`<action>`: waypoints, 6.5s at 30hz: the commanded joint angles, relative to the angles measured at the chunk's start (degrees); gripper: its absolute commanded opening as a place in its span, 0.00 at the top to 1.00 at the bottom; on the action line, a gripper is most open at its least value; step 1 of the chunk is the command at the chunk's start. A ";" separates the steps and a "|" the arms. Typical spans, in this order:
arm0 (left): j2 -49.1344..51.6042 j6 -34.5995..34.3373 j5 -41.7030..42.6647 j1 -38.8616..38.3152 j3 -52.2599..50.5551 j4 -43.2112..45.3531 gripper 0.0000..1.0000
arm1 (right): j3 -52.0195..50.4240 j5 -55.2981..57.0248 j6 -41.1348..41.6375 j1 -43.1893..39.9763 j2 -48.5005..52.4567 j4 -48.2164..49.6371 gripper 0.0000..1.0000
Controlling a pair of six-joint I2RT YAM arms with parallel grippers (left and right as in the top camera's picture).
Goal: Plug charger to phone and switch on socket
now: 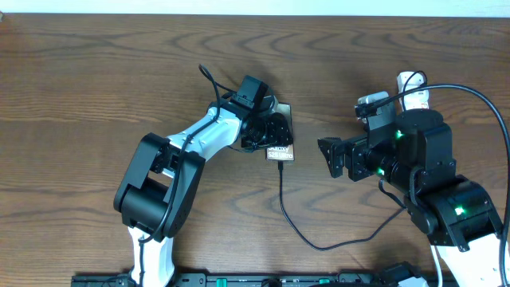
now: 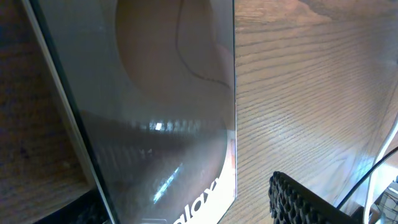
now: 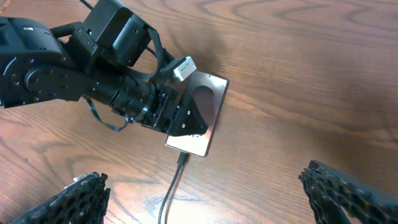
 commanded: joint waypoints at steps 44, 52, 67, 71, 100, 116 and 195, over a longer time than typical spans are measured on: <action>-40.48 -2.69 -43.19 -1.57 -5.03 -19.43 0.28 | 1.07 22.32 15.06 -0.76 5.86 -2.80 0.99; -60.22 -5.77 -54.75 -14.21 -5.03 -40.15 0.10 | 7.63 22.40 25.03 -19.06 6.69 -4.33 0.99; -73.09 -5.73 -55.80 -15.23 -5.03 -42.47 0.04 | 27.19 10.56 25.18 -39.74 43.04 -8.92 0.99; -73.13 -5.73 -55.80 -14.78 -5.03 -42.47 0.03 | 32.09 8.72 23.74 -39.78 52.17 -12.26 0.99; -97.13 -5.75 -55.80 13.66 -5.03 -42.47 0.03 | 32.70 1.25 39.19 -41.77 65.64 0.24 0.99; -101.88 -5.73 -55.80 19.10 -5.03 -42.71 0.03 | 32.68 0.48 41.40 -40.81 66.38 3.04 0.99; -116.91 -6.40 -41.99 28.37 -40.00 -11.39 0.03 | 32.68 2.51 15.63 -30.82 -8.20 2.71 0.58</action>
